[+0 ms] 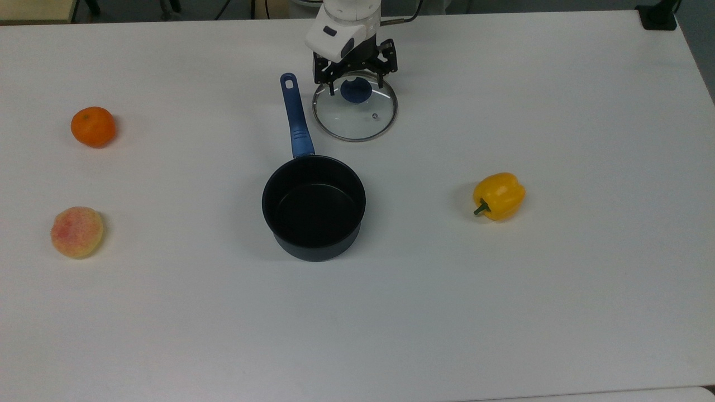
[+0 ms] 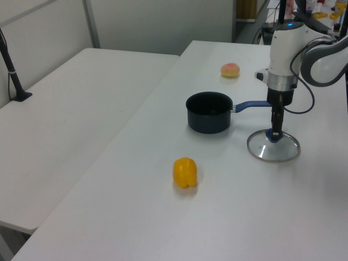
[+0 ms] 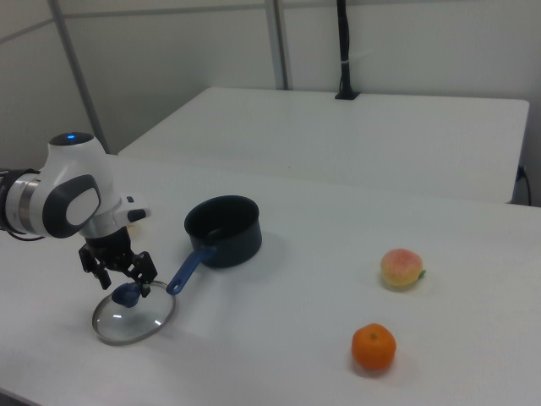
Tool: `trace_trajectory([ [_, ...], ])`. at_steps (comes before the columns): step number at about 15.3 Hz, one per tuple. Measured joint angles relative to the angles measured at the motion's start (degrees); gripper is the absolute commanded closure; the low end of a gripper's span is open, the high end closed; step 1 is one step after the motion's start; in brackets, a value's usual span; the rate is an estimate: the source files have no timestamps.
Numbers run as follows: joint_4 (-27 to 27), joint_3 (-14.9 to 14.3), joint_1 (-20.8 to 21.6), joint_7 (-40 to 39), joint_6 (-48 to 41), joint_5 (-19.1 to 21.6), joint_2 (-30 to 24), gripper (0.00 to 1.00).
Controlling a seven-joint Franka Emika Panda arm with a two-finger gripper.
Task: Close lid
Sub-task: 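Close the gripper on the blue knob of the glass lid, then lift the glass lid up off the table by its knob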
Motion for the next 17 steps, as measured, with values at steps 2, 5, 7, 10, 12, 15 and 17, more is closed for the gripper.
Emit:
trace_trajectory([
  [2, 0.00, 0.00, 0.00, 0.00, 0.16, -0.73, 0.72, 0.17],
  [5, 0.00, 0.01, 0.00, 0.00, 0.67, -1.41, 1.61, 0.63],
  [7, 0.00, 0.06, 0.00, 0.00, 0.72, -1.46, 2.03, 0.78],
  [10, 0.25, 0.50, 0.00, -0.07, 0.68, -1.48, 1.90, 0.88],
  [12, 0.43, 0.92, 0.01, -0.07, -0.38, -1.48, 1.65, 0.88],
  [15, 1.10, 1.52, 0.01, -0.07, -5.71, -1.48, 1.06, 0.88],
  [17, 2.71, 2.29, 0.01, -0.05, -9.59, -1.35, 0.66, 0.88],
])
